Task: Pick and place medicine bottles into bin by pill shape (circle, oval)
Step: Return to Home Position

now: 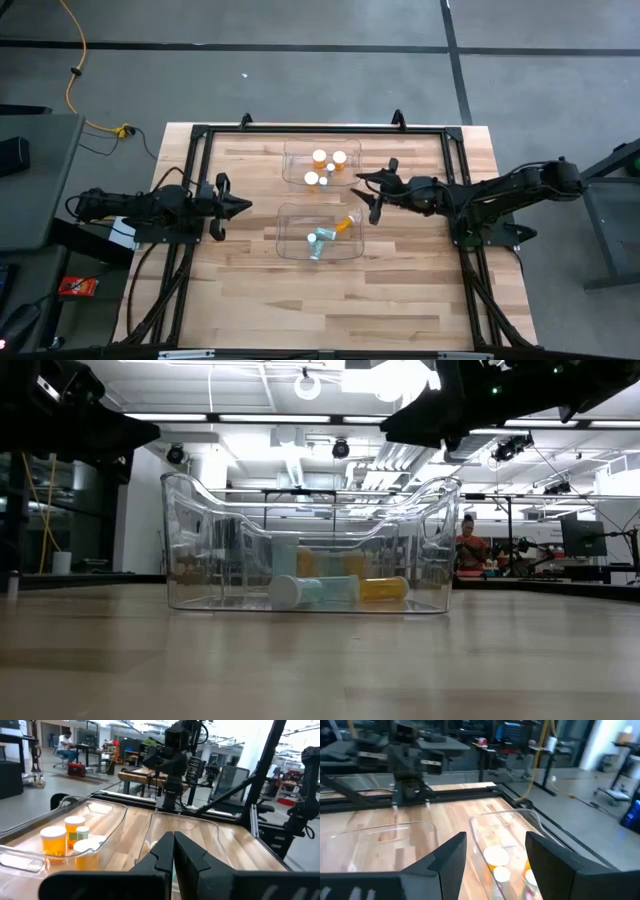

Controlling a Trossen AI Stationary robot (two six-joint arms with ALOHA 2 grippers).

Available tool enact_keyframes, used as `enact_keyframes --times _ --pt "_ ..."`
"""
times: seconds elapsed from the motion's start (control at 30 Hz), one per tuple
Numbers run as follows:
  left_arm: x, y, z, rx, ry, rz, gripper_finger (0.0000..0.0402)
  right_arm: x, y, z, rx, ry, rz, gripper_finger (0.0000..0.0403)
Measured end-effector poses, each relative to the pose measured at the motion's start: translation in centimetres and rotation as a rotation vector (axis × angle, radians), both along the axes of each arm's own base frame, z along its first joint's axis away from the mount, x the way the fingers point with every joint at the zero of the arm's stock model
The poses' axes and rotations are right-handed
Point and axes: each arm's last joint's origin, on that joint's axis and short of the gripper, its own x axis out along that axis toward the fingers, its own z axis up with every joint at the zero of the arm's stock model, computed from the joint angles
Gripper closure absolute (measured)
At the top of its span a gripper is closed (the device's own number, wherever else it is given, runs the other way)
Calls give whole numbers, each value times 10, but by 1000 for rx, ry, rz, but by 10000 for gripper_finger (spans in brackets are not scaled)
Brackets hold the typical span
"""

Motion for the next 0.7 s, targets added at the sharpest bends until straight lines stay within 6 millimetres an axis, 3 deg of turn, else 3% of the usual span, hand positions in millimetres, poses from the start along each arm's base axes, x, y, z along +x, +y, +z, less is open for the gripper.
enact_keyframes --times 0.13,0.3,0.5,0.7 --pt "0 0 0 8 2 -2 401 -7 -1 0 -2 57 -27 250" --pt "0 0 0 8 2 -2 401 -31 -8 3 44 160 -72 384" --pt "0 0 0 9 2 -2 401 -68 -17 -6 126 102 -29 392" --pt "0 0 0 9 2 -2 401 -100 -13 -20 143 -41 33 399"
